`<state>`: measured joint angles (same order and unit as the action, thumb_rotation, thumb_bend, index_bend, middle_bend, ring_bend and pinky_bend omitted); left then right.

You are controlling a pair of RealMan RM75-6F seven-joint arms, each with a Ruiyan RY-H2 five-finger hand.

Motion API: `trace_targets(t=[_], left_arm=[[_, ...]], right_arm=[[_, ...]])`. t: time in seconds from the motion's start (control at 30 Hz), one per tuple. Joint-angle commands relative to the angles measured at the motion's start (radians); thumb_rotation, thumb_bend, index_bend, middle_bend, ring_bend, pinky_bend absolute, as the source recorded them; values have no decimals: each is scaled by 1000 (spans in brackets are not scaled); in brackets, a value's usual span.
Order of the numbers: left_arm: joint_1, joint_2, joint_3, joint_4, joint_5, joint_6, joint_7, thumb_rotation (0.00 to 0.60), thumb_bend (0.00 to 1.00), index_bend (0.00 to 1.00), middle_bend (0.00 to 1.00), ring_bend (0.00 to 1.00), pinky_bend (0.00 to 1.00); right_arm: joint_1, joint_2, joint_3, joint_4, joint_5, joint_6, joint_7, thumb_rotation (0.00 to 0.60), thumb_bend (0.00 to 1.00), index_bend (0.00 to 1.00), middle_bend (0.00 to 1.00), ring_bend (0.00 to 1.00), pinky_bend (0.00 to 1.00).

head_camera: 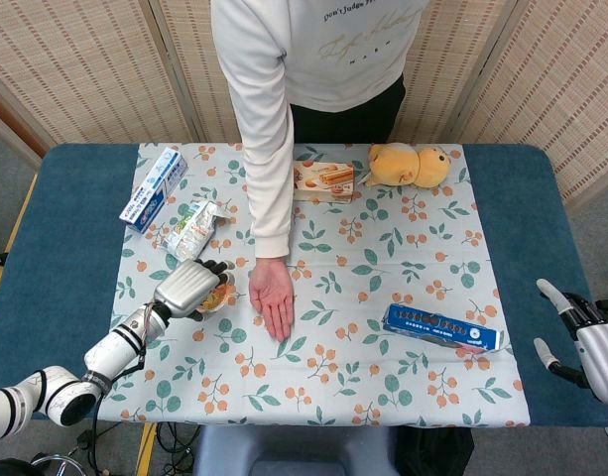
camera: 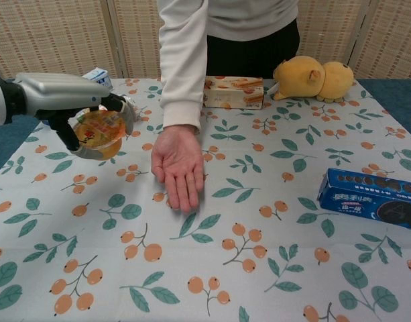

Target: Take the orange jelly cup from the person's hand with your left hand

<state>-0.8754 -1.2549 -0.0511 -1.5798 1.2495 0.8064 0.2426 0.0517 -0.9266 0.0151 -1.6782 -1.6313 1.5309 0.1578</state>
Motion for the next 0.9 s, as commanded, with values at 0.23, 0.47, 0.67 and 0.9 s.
trace_targets(t=[0.23, 0.47, 0.67, 0.9], left_arm=[[22, -31, 28, 102, -55, -48, 2, 600, 292, 322, 193, 279, 561], [19, -86, 41, 182, -97, -104, 17, 600, 293, 297, 191, 279, 552], [11, -78, 43, 170, -154, -136, 45, 600, 293, 26, 17, 49, 214], [33, -25, 23, 73, -184, -44, 91, 600, 282, 0, 0, 0, 54]], right_arm=[[3, 4, 1, -10, 1, -3, -10, 600, 372, 86, 229, 194, 411], [4, 7, 1, -14, 3, -5, -15, 600, 373, 86, 229, 194, 411], [2, 10, 2, -17, 6, -1, -16, 600, 372, 86, 229, 194, 411], [1, 10, 2, -15, 5, 2, -16, 600, 373, 86, 229, 194, 411]])
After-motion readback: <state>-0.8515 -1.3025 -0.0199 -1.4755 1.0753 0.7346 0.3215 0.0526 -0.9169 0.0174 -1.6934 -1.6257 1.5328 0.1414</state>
